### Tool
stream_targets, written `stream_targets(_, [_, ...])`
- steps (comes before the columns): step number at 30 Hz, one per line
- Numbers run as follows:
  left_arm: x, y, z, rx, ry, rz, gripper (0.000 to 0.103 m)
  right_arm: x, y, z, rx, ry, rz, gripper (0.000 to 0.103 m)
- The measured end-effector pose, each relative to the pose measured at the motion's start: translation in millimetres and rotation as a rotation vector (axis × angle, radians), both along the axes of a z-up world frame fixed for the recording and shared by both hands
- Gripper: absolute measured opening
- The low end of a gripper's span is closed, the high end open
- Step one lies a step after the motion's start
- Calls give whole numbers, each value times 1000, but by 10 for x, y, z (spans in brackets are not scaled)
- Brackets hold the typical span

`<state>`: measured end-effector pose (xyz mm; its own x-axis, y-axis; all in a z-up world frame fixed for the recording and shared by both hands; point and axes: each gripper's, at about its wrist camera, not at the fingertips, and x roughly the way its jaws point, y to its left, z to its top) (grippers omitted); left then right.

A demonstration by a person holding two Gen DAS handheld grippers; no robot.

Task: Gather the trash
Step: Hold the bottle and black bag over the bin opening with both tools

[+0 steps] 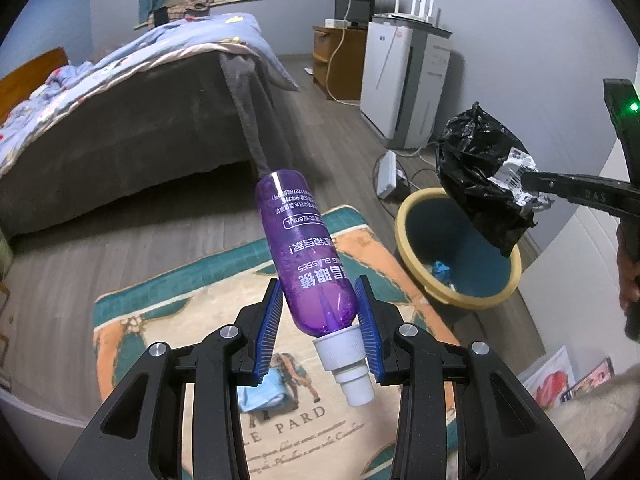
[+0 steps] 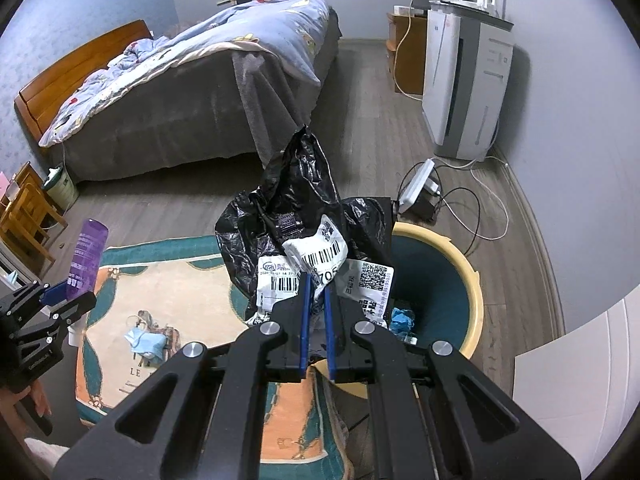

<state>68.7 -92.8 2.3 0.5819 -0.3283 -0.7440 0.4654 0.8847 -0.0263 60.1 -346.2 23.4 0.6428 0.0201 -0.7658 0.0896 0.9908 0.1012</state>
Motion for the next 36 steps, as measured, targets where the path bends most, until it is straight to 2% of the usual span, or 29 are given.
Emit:
stream_targets(10, [93, -345, -100, 16, 17, -50, 39, 76, -179, -103, 6, 10, -29, 6])
stream_targets(19, [125, -749, -213, 35, 28, -112, 39, 152, -478, -345, 8, 48, -79, 6])
stream_targets(24, [149, -941, -318, -18, 58, -170, 39, 166, -679, -467, 2, 68, -119, 6])
stream_targets(28, [152, -1114, -417, -31, 73, -217, 39, 162, -887, -621, 4, 96, -171, 6])
stream_targets(36, [265, -1431, -591, 5, 84, -256, 39, 151, -1181, -840, 18, 138, -252, 6])
